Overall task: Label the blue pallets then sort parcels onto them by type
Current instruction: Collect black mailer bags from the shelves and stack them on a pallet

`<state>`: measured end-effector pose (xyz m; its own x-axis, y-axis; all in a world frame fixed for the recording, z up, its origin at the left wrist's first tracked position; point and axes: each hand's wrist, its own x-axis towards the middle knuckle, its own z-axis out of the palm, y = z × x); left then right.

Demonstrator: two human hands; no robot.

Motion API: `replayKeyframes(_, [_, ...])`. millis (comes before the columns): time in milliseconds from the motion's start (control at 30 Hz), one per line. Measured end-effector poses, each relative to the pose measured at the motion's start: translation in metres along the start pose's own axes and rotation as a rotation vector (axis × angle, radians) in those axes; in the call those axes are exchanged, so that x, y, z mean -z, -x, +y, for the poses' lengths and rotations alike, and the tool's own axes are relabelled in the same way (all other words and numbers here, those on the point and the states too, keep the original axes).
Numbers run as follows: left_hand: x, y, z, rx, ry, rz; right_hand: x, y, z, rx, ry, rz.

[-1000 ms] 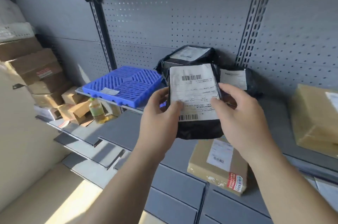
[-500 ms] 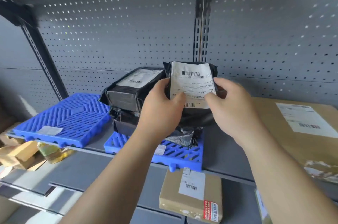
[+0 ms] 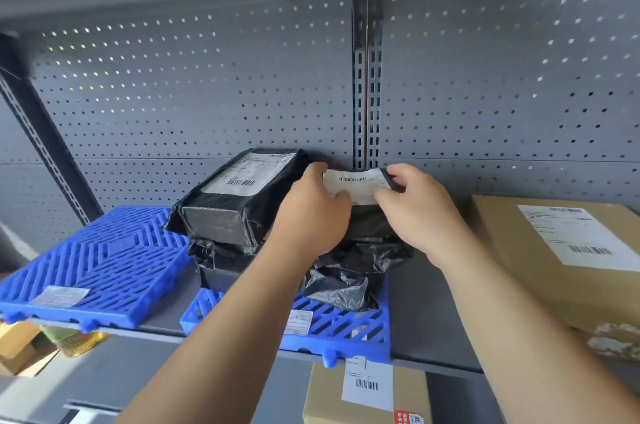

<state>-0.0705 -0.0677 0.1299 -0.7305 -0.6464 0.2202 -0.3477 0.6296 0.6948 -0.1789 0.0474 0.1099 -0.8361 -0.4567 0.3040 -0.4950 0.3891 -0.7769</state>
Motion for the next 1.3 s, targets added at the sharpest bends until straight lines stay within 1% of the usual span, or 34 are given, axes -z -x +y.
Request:
replayKeyframes(167, [-0.010, -0.003, -0.011, -0.012, -0.207, -0.065, -0.012, -0.001, 0.002, 0.043, 0.121, -0.111])
replayKeyframes(267, [-0.012, -0.001, -0.012, -0.023, -0.263, -0.051, -0.011, -0.001, 0.004, 0.055, 0.124, -0.133])
replayKeyframes(433, [-0.009, 0.006, -0.006, -0.057, -0.245, 0.033, -0.003, 0.003, 0.004, 0.099, 0.101, -0.063])
replayKeyframes(633, [-0.009, 0.023, 0.002, -0.078, -0.207, 0.155, 0.005, 0.017, 0.005, 0.153, 0.101, -0.019])
replayKeyframes(767, [-0.010, 0.040, 0.002, -0.083, -0.203, 0.198, 0.007, 0.031, 0.007, 0.179, 0.088, 0.010])
replayKeyframes(900, [-0.008, 0.056, 0.002, -0.115, -0.220, 0.208, 0.013, 0.049, 0.006, 0.175, 0.084, 0.030])
replayKeyframes(1067, [-0.002, 0.078, 0.003, -0.196, -0.177, 0.207, 0.025, 0.082, 0.000, 0.134, 0.119, 0.106])
replayKeyframes(1300, [-0.002, 0.119, 0.002, -0.344, -0.106, 0.096, 0.045, 0.149, -0.005, 0.009, 0.189, 0.210])
